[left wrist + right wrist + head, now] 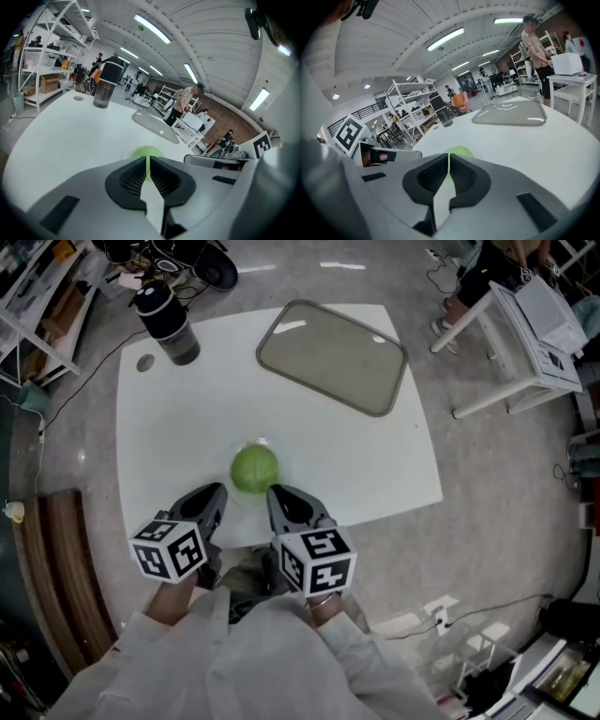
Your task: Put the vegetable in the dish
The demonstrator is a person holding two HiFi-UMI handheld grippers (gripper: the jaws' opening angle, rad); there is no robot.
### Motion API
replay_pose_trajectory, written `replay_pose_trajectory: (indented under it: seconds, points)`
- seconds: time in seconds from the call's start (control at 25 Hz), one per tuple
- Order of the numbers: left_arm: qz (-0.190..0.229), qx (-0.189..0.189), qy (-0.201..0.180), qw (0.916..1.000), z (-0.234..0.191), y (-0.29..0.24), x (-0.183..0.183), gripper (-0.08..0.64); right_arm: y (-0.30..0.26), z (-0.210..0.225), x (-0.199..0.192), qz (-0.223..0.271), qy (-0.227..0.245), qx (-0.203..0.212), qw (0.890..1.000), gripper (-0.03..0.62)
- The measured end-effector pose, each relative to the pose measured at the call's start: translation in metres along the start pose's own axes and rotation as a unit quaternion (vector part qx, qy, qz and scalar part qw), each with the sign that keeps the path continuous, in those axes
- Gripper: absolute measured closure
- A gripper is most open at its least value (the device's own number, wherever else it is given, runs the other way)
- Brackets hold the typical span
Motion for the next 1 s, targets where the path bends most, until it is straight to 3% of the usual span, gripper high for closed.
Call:
replay_pose_trajectory:
  seconds: [0.64, 1.0]
  points:
    - [-0.061, -0.003, 0.025, 0.9978, -0.032, -0.027, -0.017, 0.523, -0.024, 0.020, -0.028, -0.043, -0.051, -0.037, 0.997, 0.577]
    - [-0.089, 0.010, 0.042, 0.9951, -0.048, -0.041, -0.023, 0.462, -0.033, 0.031, -0.035, -0.063, -0.067, -0.063, 0.994, 0.488]
Point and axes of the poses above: the fingertips, and each gripper's own axes: y backward along the fingers, z to its right, x out of its top, the point moved 10 cm from there along y, backward along the fingers, and after that the axes turned 3 degrees about -x, right-handed, at the moved point
